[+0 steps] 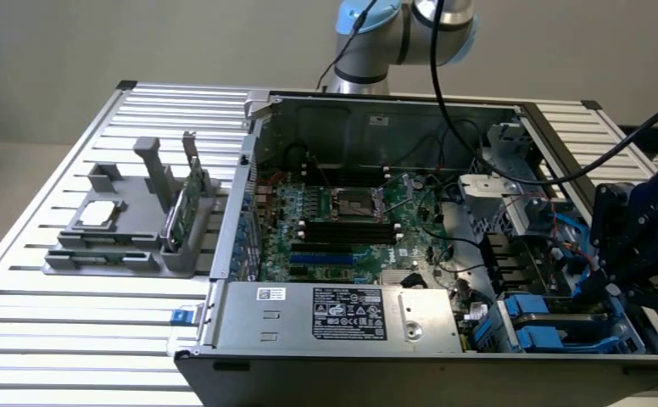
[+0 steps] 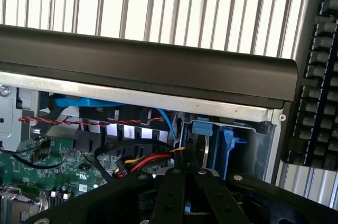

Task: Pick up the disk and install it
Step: 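Insert the disk into the insertion slot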

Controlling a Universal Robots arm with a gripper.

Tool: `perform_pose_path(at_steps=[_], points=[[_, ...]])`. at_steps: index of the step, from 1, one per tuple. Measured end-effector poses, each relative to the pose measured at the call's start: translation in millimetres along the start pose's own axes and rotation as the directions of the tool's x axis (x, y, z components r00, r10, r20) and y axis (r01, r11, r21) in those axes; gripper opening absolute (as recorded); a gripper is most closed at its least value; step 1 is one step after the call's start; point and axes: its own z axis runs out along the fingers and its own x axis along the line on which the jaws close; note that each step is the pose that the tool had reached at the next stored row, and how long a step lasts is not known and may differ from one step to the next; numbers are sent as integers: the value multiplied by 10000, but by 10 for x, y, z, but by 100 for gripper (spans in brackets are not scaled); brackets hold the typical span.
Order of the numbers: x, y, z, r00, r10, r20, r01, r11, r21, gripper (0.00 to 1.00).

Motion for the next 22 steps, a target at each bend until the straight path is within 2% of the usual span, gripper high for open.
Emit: perform_pose_path(at_steps=[13, 18, 22], points=[[-44, -5, 40, 10000, 0, -36, 0, 10000, -3, 11], [-65, -9, -158, 10000, 0, -33, 0, 10000, -3, 11], [-74, -40, -181, 10000, 0, -34, 0, 10000, -4, 11]])
